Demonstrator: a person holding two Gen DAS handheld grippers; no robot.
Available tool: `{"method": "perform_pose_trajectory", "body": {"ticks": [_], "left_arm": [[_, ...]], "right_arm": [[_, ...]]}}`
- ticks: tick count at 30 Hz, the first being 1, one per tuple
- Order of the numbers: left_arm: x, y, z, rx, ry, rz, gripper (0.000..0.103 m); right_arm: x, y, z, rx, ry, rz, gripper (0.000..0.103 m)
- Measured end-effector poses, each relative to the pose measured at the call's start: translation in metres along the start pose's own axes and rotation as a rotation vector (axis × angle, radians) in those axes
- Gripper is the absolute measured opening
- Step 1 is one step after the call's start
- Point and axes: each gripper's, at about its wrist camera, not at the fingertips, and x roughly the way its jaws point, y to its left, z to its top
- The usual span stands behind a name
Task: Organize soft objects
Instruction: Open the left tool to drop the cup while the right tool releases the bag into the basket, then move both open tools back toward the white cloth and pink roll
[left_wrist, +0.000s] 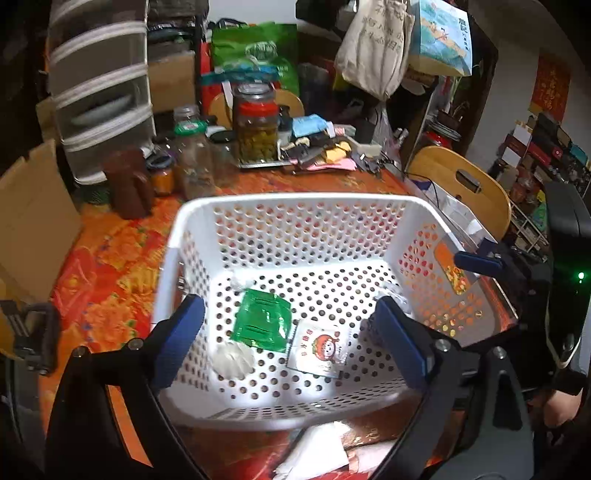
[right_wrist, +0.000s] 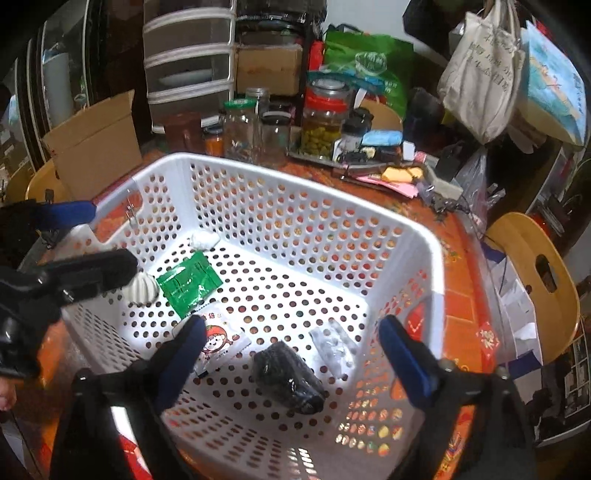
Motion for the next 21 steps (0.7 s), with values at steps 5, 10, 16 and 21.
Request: {"method": "perform_pose_trajectory", "body": {"ticks": [5, 10, 16, 21], "left_arm": [[-0.026, -0.004, -0.005, 0.037, -0.025, 0.007, 0.094], [-0.063, -0.010, -0.027, 0.074, -0.072, 0.001, 0.098], [-0.092, -0.009, -0.070, 0.078, -0.094, -0.035, 0.102], [-0.098, -0.007, -0.104, 0.080, -0.091, -0.029, 0.102]], "right_arm": [[-0.018, 0.002, -0.006, 0.013, -0.030, 0.024, 0.103], [-0.038, 0.008, -0.021, 0.007, -0.058, 0.044, 0.103], [-0.061, 0.018, -0.050, 0.002, -0.090, 0.082, 0.103], [-0.076, 0.023, -0.079, 0.007, -0.098, 0.106, 0.103]]}}
